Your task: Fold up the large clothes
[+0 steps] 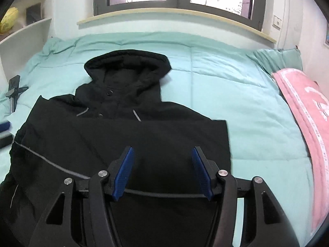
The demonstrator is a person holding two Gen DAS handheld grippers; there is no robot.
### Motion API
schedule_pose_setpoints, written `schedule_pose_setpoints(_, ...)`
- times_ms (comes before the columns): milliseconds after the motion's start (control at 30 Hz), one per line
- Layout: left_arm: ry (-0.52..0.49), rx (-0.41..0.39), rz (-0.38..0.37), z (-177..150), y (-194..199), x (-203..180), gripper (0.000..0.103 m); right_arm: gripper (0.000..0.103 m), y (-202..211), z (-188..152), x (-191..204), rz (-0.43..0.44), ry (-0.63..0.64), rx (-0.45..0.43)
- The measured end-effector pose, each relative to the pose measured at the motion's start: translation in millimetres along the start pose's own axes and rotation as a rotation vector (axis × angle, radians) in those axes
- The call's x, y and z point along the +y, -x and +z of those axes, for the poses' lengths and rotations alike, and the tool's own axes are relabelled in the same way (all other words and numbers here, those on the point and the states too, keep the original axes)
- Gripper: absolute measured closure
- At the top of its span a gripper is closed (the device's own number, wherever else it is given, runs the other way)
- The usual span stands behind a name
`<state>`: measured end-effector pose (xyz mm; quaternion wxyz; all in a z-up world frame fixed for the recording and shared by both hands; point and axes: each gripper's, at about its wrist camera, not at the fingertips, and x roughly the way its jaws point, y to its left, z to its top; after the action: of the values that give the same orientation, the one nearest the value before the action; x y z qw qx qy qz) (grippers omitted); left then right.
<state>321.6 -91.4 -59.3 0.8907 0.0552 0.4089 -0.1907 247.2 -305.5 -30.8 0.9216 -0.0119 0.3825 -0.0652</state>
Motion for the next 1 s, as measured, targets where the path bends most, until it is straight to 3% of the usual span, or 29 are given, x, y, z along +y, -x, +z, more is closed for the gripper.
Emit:
schedule_pose_setpoints(167, 0.081, 0.135, 0.062, -32, -58, 17, 0.036, 0.042, -43, -12, -2, -0.003, -0.010, 0.069)
schedule_pose_setpoints(300, 0.080, 0.134, 0.076, -36, -61, 15, 0.036, 0.043, -70, -25, -17, 0.045, -0.069, 0.166)
schedule_pose_setpoints(400, 0.059, 0.115, 0.101, -38, -57, 11, 0.036, 0.043, -72, -25, -17, 0.046, -0.085, 0.174)
schedule_pose_setpoints(467, 0.060, 0.099, 0.109, -40, -47, 10, 0.036, 0.043, -61, -26, -19, 0.049, -0.094, 0.152)
schedule_pose_setpoints(600, 0.053, 0.049, 0.097, -47, -3, 5, 0.036, 0.042, -16, -28, -29, 0.141, -0.159, 0.079)
schedule_pose_setpoints(767, 0.080, -0.017, 0.046, -67, 40, -6, 0.036, 0.042, 45, -39, -26, 0.118, -0.123, 0.044)
schedule_pose_setpoints(867, 0.125, 0.009, 0.055, -83, 29, 2, 0.036, 0.042, 55, -54, -26, 0.087, -0.116, 0.066)
schedule_pose_setpoints(1000, 0.148, -0.017, 0.055, -111, -10, 8, 0.036, 0.041, 26, -97, -35, 0.017, -0.081, 0.109)
